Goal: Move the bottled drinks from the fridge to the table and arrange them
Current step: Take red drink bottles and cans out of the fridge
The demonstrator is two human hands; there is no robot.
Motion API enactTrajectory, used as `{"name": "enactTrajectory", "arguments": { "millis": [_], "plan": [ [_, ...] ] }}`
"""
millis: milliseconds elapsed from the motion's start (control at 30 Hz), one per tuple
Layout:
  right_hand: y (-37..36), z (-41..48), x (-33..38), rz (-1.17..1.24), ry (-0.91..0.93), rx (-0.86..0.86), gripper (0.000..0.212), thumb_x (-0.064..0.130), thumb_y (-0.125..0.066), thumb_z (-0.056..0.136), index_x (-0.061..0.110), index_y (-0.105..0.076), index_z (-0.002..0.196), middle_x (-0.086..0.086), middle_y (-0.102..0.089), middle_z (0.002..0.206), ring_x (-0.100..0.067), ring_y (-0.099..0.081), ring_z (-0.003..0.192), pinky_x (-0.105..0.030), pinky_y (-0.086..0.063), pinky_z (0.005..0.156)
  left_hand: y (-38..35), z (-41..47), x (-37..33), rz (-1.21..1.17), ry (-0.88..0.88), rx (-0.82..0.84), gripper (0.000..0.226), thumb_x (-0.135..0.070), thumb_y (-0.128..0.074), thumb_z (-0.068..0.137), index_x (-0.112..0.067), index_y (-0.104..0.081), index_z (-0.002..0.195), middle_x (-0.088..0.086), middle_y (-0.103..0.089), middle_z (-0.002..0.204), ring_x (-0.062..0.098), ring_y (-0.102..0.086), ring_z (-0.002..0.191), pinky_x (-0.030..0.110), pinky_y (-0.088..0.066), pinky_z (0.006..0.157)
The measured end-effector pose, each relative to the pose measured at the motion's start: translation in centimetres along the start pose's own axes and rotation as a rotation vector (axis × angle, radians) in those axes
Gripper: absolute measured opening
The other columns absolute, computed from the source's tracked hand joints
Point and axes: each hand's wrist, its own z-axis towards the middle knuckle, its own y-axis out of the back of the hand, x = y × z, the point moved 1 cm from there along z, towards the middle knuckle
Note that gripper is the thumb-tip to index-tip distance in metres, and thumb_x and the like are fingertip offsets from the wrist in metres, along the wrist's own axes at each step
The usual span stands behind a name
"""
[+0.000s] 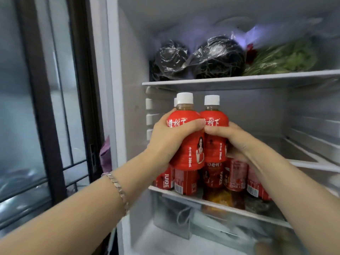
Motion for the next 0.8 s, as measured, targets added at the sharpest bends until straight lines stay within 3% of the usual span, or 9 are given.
{"name": "enactTrajectory", "arguments": {
  "millis": [100, 233, 333, 467, 600, 700, 800],
  "plan": [
    [-2.9, -1.7, 0.2, 0.022, 0.01, 0.089, 0.044, 0.017, -0.07, 0.055, 0.016, -0.065, 0.099, -0.006, -0.073, 0.087, -0.018, -0.071, 0.075, -0.033, -0.059, 0.067, 1.8, -4.1, -1.4, 0.033, 0.021, -0.069, 0.052, -0.03, -0.087, 0.052, -0.028, -0.062, 0.098, -0.001, -0.073, 0.093, 0.016, -0.072, 0.081, 0.034, -0.059, 0.071],
    [-8.0, -3.5, -0.3, 0.027, -0.011, 0.23, 0.053, 0.012, -0.082, 0.054, 0.016, -0.066, 0.104, -0.008, -0.074, 0.091, -0.021, -0.072, 0.08, -0.035, -0.058, 0.068, 5.5, -10.0, -3.2, 0.072, 0.009, -0.192, 0.044, -0.027, -0.085, 0.058, -0.029, -0.062, 0.095, -0.001, -0.073, 0.092, 0.014, -0.071, 0.081, 0.029, -0.058, 0.068],
    [-12.8, -4.7, -1.1, 0.0, -0.002, 0.351, 0.055, 0.016, -0.08, 0.052, 0.018, -0.066, 0.105, -0.003, -0.075, 0.09, -0.02, -0.072, 0.085, -0.038, -0.058, 0.075, 8.8, -14.8, -4.2, 0.125, -0.003, -0.293, 0.065, -0.033, -0.083, 0.044, -0.027, -0.064, 0.106, 0.002, -0.073, 0.098, 0.02, -0.071, 0.088, 0.036, -0.058, 0.076],
    [-22.0, -8.4, -2.2, 0.009, 0.049, 0.566, 0.055, 0.013, -0.084, 0.046, 0.021, -0.066, 0.097, 0.003, -0.075, 0.085, -0.014, -0.07, 0.082, -0.027, -0.057, 0.072, 14.2, -23.8, -6.3, 0.219, -0.068, -0.495, 0.046, -0.022, -0.081, 0.048, -0.033, -0.067, 0.091, -0.006, -0.074, 0.086, 0.01, -0.071, 0.08, 0.024, -0.057, 0.07],
    [-30.1, -13.1, -3.4, 0.029, 0.102, 0.712, 0.064, 0.025, -0.088, 0.04, 0.023, -0.065, 0.1, 0.005, -0.075, 0.092, -0.012, -0.07, 0.087, -0.028, -0.056, 0.077, 17.9, -33.1, -8.2, 0.341, -0.061, -0.682, 0.083, -0.037, -0.079, 0.04, -0.023, -0.056, 0.118, 0.002, -0.071, 0.103, 0.017, -0.07, 0.092, 0.029, -0.057, 0.078],
    [-36.9, -18.9, -4.0, 0.076, 0.091, 0.858, 0.063, 0.018, -0.09, 0.04, 0.026, -0.063, 0.096, 0.009, -0.073, 0.086, -0.005, -0.07, 0.081, -0.021, -0.054, 0.071, 19.9, -42.0, -10.3, 0.445, -0.05, -0.803, 0.075, -0.038, -0.077, 0.041, -0.029, -0.056, 0.112, -0.006, -0.072, 0.098, 0.012, -0.069, 0.091, 0.024, -0.057, 0.074],
    [-45.5, -28.3, -3.7, 0.118, 0.064, 1.098, 0.065, 0.02, -0.091, 0.04, 0.027, -0.062, 0.097, 0.011, -0.073, 0.087, -0.005, -0.07, 0.082, -0.02, -0.054, 0.071, 21.1, -54.6, -13.6, 0.512, -0.035, -1.032, 0.068, -0.035, -0.077, 0.041, -0.029, -0.057, 0.106, -0.014, -0.073, 0.088, 0.006, -0.07, 0.084, 0.016, -0.053, 0.067]
  ]
}}
